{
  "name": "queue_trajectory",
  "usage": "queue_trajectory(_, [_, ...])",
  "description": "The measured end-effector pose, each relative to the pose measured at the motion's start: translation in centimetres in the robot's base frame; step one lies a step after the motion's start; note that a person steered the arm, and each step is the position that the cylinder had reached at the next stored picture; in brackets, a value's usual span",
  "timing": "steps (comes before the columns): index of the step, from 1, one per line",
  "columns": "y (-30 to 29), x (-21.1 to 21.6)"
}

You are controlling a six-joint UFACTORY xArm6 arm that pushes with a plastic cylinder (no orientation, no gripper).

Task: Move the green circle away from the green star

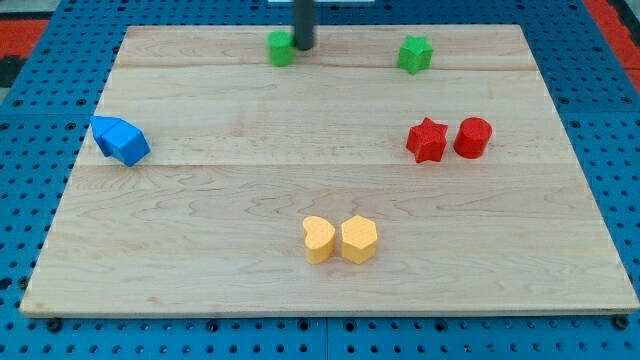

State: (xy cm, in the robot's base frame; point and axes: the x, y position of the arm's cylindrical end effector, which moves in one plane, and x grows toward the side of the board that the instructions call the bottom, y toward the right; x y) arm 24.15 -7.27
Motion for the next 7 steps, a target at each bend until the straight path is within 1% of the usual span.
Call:
queue_trajectory(1, [-7.2,2.7])
queue_trajectory(2, [-8.0,0.4])
queue_trajectory(3, [-11.2,-0.1])
queue_trajectory(4, [-12.5,7.4])
queue_trajectory(5, [-12.5,10.3])
queue_trajectory(6, [-9.4,10.3])
queue_trajectory(7, [-8.8,12.6])
